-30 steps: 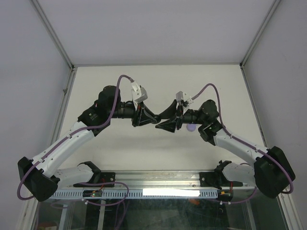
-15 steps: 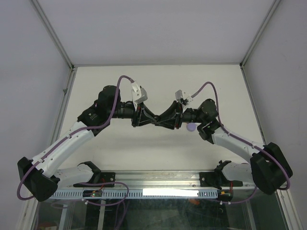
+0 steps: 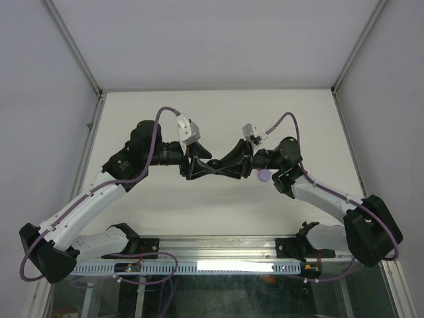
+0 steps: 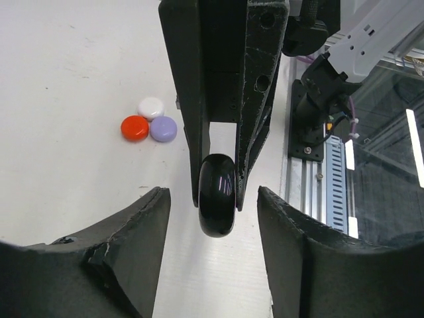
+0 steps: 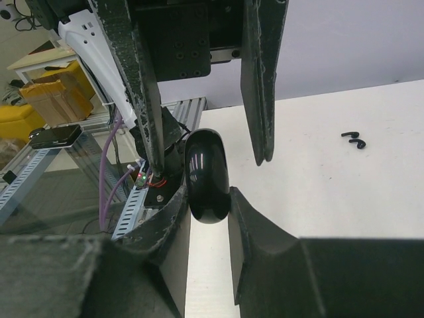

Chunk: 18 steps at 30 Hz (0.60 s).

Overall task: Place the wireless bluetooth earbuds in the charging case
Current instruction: Open the charging case.

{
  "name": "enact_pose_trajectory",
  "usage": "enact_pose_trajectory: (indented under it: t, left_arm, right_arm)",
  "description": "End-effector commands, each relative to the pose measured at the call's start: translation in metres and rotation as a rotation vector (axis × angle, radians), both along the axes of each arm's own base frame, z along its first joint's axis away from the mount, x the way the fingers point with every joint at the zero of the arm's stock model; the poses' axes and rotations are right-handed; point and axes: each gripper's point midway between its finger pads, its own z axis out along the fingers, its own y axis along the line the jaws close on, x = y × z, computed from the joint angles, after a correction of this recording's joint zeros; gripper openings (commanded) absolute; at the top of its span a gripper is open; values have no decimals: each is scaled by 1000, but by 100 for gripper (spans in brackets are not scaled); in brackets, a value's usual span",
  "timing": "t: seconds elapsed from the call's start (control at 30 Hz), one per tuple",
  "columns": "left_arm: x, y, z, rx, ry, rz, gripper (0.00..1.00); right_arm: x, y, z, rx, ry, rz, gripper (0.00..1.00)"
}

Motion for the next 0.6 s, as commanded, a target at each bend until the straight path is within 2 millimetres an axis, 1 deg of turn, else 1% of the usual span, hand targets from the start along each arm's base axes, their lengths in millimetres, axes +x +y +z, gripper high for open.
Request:
enact_pose_trajectory:
  t: [0.0, 0.07, 0.17, 0.37, 0.57]
  left_arm:
    - [3, 4, 17, -43, -96, 32, 58]
    - [4, 4, 14, -39, -88, 43, 63]
    - [9, 3, 9, -31, -71, 66, 66]
    - [23, 2, 5, -26, -32, 139, 66]
    - [32, 2, 10, -45, 8, 209, 64]
  right_arm:
    - [-5, -2, 27, 65, -74, 6, 0]
    - [-6, -2, 28, 67, -78, 7, 0]
    - [-5, -2, 28, 66, -77, 5, 0]
    - [-4, -2, 23, 56, -78, 2, 0]
    - [-4, -2, 18, 41, -86, -9, 0]
